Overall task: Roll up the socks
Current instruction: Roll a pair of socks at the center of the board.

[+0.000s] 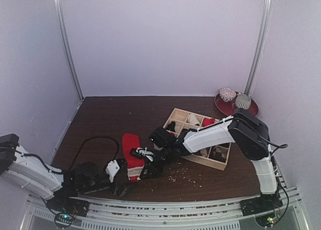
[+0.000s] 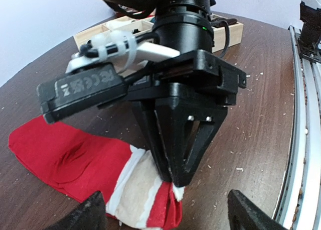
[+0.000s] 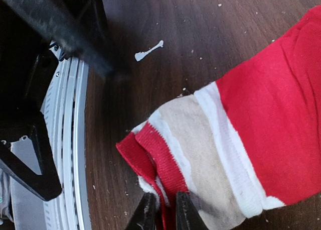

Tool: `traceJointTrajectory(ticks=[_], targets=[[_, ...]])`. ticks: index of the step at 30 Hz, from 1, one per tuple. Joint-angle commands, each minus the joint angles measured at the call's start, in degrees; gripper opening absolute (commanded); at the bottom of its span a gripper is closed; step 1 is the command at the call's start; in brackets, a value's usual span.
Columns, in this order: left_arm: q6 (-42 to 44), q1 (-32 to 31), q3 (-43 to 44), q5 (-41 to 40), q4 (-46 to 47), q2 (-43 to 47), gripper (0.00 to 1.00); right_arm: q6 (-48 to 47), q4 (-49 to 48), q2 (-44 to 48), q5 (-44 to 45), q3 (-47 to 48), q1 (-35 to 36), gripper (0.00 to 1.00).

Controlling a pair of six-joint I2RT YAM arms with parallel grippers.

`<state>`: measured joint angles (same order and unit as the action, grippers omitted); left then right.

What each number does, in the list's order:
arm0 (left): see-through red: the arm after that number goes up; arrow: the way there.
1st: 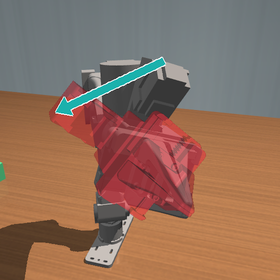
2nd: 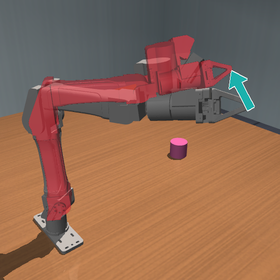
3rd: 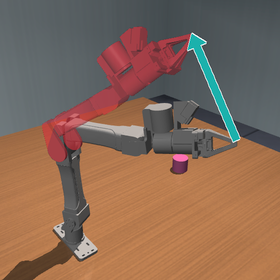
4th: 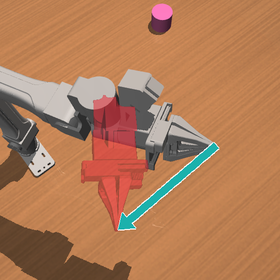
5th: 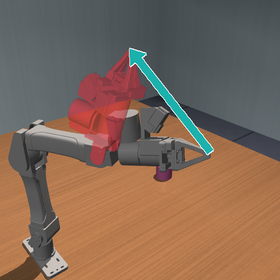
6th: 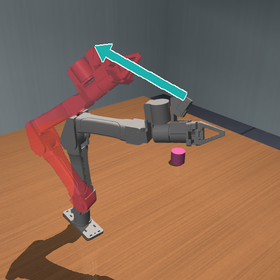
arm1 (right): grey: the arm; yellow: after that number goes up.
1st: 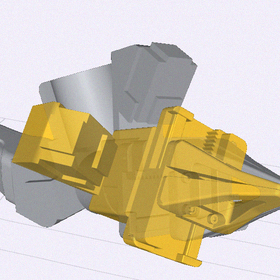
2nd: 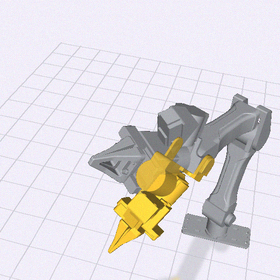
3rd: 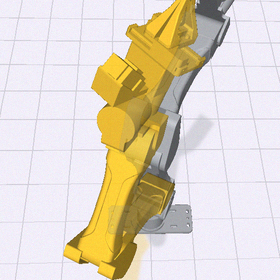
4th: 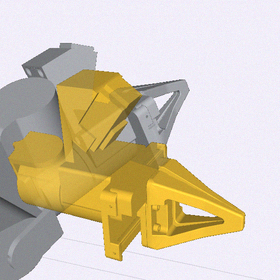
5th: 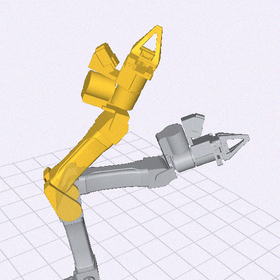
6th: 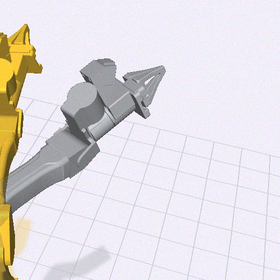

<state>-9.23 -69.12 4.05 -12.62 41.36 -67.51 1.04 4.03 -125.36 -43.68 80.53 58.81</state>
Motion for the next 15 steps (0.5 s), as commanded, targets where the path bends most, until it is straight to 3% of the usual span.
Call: traceJointTrajectory(ticks=[1,4,8,12,15], targets=[[5.22,-0.31,-0.22,3.22,12.46,-6.71,0.75,-0.34,11.30,-4.19,-3.47,2.89,0.13,0.16],[4.72,-0.31,1.53,6.07,13.15,-13.05,0.58,-1.05,14.43,-5.68,-3.86,4.81,-0.40,0.17],[1.43,-0.39,1.02,6.25,17.52,-17.76,0.59,-1.54,15.76,-5.65,-4.01,5.43,-0.99,0.17],[0.49,-0.40,2.21,4.34,14.64,-18.92,0.61,-2.19,16.52,-5.35,-4.68,5.51,-1.20,0.17],[-0.07,-0.40,2.95,2.78,12.31,-19.27,0.55,-3.03,16.95,-4.82,-5.68,5.48,-1.17,0.17]])
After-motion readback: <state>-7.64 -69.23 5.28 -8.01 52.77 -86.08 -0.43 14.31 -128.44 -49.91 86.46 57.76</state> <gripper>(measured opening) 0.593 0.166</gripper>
